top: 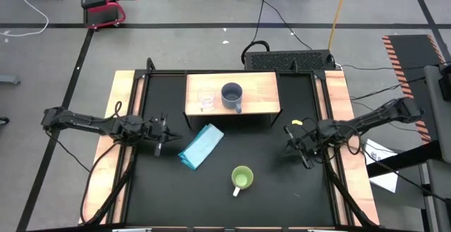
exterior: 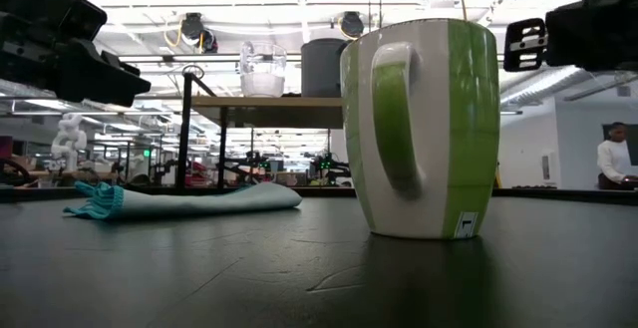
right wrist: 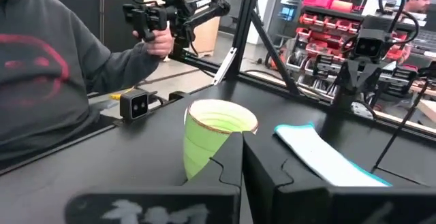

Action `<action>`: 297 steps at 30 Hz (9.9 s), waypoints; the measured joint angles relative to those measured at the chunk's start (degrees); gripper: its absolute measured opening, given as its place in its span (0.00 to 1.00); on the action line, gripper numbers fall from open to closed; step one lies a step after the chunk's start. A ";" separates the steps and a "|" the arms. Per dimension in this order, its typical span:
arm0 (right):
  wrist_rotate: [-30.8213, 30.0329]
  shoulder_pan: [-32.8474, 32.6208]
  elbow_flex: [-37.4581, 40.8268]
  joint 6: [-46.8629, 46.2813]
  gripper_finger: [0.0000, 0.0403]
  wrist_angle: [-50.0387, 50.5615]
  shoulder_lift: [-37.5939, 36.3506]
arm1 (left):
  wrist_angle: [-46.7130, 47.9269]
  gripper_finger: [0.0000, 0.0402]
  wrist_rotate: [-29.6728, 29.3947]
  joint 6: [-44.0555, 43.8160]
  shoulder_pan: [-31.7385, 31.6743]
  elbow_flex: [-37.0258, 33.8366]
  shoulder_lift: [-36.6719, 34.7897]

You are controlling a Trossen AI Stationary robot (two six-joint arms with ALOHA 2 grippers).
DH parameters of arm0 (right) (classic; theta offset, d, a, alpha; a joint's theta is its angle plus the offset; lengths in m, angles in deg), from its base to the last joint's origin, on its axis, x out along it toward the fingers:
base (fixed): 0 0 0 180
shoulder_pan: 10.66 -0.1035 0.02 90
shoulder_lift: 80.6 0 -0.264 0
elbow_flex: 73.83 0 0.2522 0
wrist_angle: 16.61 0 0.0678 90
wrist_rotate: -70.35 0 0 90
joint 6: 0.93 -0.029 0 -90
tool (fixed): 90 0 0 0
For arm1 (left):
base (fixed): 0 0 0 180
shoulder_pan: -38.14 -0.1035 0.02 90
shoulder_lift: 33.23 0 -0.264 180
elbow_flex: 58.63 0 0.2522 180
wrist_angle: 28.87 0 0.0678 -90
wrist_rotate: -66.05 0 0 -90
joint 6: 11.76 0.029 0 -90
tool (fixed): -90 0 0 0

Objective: Stack small to large cups/mugs on shelf
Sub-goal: Put the green mug on the shelf

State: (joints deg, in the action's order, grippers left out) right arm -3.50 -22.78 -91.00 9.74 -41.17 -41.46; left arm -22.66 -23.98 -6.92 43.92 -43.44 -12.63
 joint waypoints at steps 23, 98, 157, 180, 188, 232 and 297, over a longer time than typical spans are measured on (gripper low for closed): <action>-7.15 -5.79 -16.39 -0.48 0.00 -5.75 26.92 | 0.13 0.01 0.00 -0.22 0.00 0.02 -0.01; -6.38 -3.98 -64.53 -12.00 0.35 62.32 47.91 | 1.79 0.05 0.15 -1.77 0.00 0.07 0.02; -4.31 -3.24 -61.92 -18.33 0.50 51.31 47.38 | 3.43 0.06 0.13 -0.63 0.00 0.07 0.02; -7.15 -2.99 -73.52 -14.69 0.50 64.40 58.59 | 3.52 0.06 0.13 -0.63 0.00 0.04 0.02; -7.15 -2.97 -74.15 -15.61 0.50 67.97 57.87 | 3.53 0.08 0.13 -0.63 0.00 0.04 0.02; -7.32 -2.97 -68.57 -23.51 0.50 69.38 57.96 | 3.50 0.08 0.13 -0.39 0.00 0.04 0.00; -7.53 -2.93 -68.56 -20.35 0.02 68.00 57.96 | 3.48 0.08 0.15 0.50 0.00 0.02 0.00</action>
State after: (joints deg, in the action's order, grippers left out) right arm -11.03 -25.70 -159.56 -10.61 26.83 16.50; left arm -19.18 -23.83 -6.42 43.92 -43.42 -12.63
